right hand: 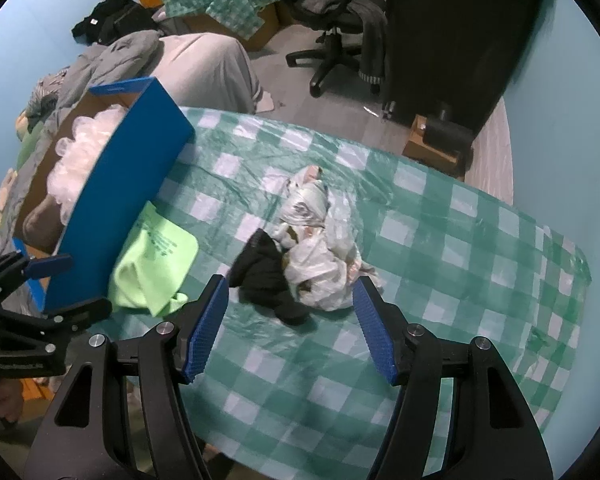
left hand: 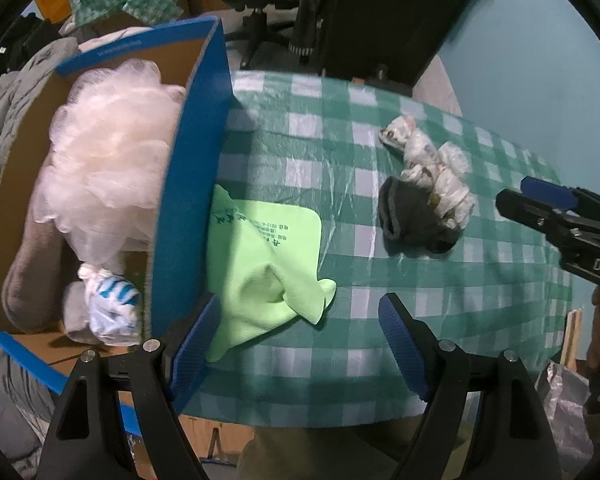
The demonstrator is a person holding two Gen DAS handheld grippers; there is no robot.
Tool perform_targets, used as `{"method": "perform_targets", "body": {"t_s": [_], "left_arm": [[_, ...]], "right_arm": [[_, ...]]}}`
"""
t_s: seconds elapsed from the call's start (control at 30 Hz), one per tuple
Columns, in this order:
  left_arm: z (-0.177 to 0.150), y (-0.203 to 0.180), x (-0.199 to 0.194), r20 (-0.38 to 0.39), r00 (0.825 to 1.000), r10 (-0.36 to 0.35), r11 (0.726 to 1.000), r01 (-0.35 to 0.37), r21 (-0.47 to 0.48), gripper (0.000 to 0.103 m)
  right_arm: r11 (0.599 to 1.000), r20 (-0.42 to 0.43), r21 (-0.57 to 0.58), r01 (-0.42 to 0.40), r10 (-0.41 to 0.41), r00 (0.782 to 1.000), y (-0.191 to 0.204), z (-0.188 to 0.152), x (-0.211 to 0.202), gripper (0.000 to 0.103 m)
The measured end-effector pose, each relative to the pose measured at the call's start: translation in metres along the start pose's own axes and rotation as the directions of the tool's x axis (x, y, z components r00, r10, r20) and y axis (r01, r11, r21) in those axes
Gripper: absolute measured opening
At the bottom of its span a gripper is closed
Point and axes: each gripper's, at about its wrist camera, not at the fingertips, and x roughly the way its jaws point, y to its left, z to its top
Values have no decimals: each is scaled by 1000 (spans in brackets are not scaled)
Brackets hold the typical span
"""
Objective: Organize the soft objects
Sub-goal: 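Move the left tool to the lime-green cloth while the right tool moves to the white plastic bag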
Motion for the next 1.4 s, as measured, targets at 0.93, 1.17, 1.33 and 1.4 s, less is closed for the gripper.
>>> {"method": "perform_targets", "body": {"t_s": [0.93, 1.17, 1.33, 1.4], "left_arm": [[-1, -21, 57, -26, 983, 182, 983, -181, 8, 93], [-1, -8, 65, -35, 979, 200, 980, -200, -1, 93], [-1, 7, 72, -65, 983, 170, 984, -173, -44, 93], [-1, 11, 76, -76, 983, 165, 984, -169, -54, 93]], "right_arm": [[997, -85, -64, -36, 31, 996, -12, 19, 58, 65], [998, -94, -65, -27, 21, 995, -13, 25, 66, 65], [998, -112, -46, -32, 27, 993, -17, 29, 77, 65], [999, -121, -35, -37, 32, 992, -20, 31, 82, 65]]}}
